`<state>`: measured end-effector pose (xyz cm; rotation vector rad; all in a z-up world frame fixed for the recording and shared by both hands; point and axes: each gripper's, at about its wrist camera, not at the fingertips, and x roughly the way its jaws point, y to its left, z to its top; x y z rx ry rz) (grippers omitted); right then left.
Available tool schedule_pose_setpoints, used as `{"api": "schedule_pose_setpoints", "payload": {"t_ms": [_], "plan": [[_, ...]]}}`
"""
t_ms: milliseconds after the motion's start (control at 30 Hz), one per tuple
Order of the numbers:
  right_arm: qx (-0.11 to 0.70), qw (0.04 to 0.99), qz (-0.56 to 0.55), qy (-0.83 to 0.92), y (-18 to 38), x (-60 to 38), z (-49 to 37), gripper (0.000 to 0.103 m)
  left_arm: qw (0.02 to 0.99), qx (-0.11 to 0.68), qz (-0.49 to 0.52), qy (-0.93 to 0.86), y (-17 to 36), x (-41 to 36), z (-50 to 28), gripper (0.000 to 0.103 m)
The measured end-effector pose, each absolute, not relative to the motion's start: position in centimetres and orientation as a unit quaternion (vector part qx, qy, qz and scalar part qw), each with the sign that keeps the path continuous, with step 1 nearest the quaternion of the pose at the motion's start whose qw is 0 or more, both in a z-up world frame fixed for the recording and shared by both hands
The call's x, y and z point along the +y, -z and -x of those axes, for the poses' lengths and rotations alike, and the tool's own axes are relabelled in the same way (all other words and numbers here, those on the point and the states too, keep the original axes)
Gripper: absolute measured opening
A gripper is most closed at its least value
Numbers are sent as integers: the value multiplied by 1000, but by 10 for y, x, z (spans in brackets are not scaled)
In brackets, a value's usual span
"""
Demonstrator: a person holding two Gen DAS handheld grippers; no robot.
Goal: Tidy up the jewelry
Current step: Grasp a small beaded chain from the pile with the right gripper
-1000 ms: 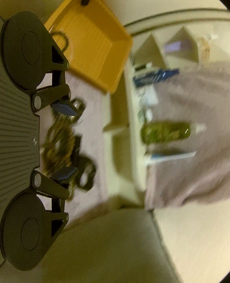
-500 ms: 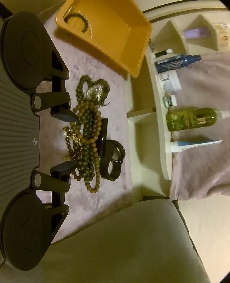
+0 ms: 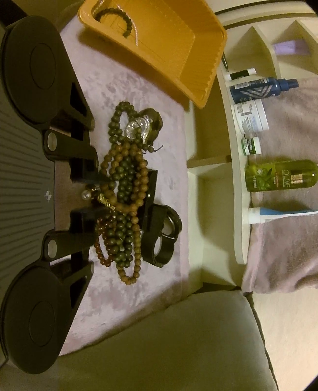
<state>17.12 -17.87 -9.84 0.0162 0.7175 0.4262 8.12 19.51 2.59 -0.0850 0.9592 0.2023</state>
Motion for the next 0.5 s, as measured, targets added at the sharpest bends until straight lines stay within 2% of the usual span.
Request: {"api": "schedule_pose_setpoints", "payload": {"t_ms": [33, 233, 500], "plan": [[349, 914, -6, -208, 98, -179, -170, 7, 882, 460, 41, -97, -26, 195, -81, 11], [335, 920, -15, -204, 89, -187, -160, 6, 882, 460, 41, -97, -26, 195, -81, 11], [280, 937, -30, -208, 49, -203, -151, 6, 882, 459, 42, -98, -27, 193, -80, 11]]}}
